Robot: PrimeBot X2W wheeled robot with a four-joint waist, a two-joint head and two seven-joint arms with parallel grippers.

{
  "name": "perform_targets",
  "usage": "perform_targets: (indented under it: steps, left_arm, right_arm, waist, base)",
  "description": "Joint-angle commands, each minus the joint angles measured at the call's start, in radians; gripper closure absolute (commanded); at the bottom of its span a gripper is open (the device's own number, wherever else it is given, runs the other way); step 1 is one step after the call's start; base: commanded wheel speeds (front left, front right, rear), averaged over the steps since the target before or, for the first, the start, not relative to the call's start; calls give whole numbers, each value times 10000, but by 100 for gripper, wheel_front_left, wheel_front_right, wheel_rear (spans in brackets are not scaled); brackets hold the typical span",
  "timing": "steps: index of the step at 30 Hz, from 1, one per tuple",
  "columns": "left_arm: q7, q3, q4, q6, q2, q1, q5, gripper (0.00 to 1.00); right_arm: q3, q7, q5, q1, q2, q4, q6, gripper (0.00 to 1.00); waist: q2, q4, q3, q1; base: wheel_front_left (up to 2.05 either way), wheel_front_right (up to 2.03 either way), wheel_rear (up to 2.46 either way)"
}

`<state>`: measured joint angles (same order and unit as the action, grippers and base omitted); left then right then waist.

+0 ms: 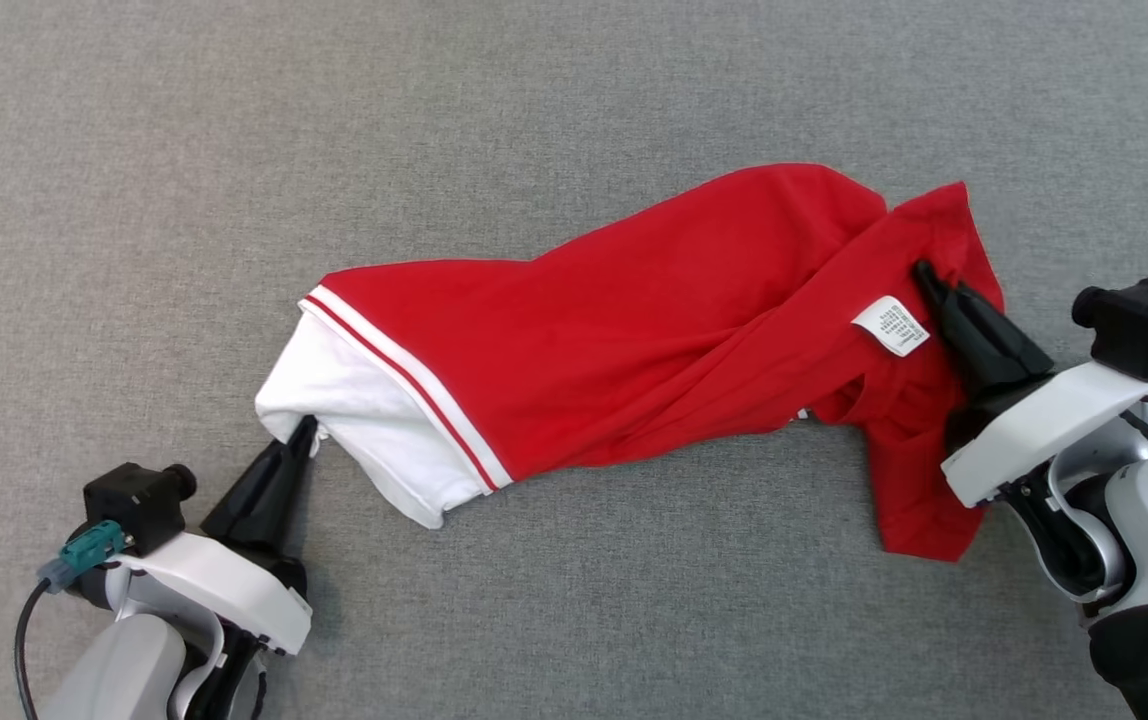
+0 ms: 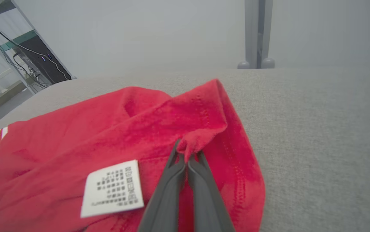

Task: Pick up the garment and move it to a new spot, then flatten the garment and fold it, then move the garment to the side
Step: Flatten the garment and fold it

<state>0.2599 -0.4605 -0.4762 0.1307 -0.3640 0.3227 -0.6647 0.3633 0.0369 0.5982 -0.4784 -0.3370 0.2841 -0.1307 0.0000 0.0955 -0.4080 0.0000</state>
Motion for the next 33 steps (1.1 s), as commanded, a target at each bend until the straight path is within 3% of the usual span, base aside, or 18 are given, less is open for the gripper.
perform_targets:
  steps: [1,5,13,19,28,33]
  left_arm:
    - [-3,188,10,-157,-128,116,138,100]
    - [46,557,507,-381,-193,111,351,100]
    - [50,2133,3219,-1052,-219,38,1410,100]
    - [52,2489,4804,-1314,-297,638,2050,100]
    - [-361,2835,5793,-1631,-582,2840,2424,100]
    - [-746,2785,5738,-1595,-678,3648,2432,100]
  right_arm:
    - [-62,277,-166,156,-110,-234,-3,100]
    - [-265,562,-424,260,-133,-612,-3,100]
    - [-1034,777,-1251,348,-19,-1841,-3,100]
    - [-1879,605,-1671,-82,157,-2723,-3,100]
    - [-2791,14,-1811,-1190,47,-3593,-3,100]
    - [-2951,-215,-1690,-1553,-49,-3596,-3,100]
  waist:
    - [0,-62,61,0]
    - [0,-144,190,0]
    - [0,-365,719,0]
    - [0,-529,1159,0]
    - [0,-764,1893,0]
    - [0,-902,2132,0]
  base:
    - [0,0,0]
    - [0,0,0]
    - [0,0,0]
    - [0,0,0]
    - [0,0,0]
    - [0,0,0]
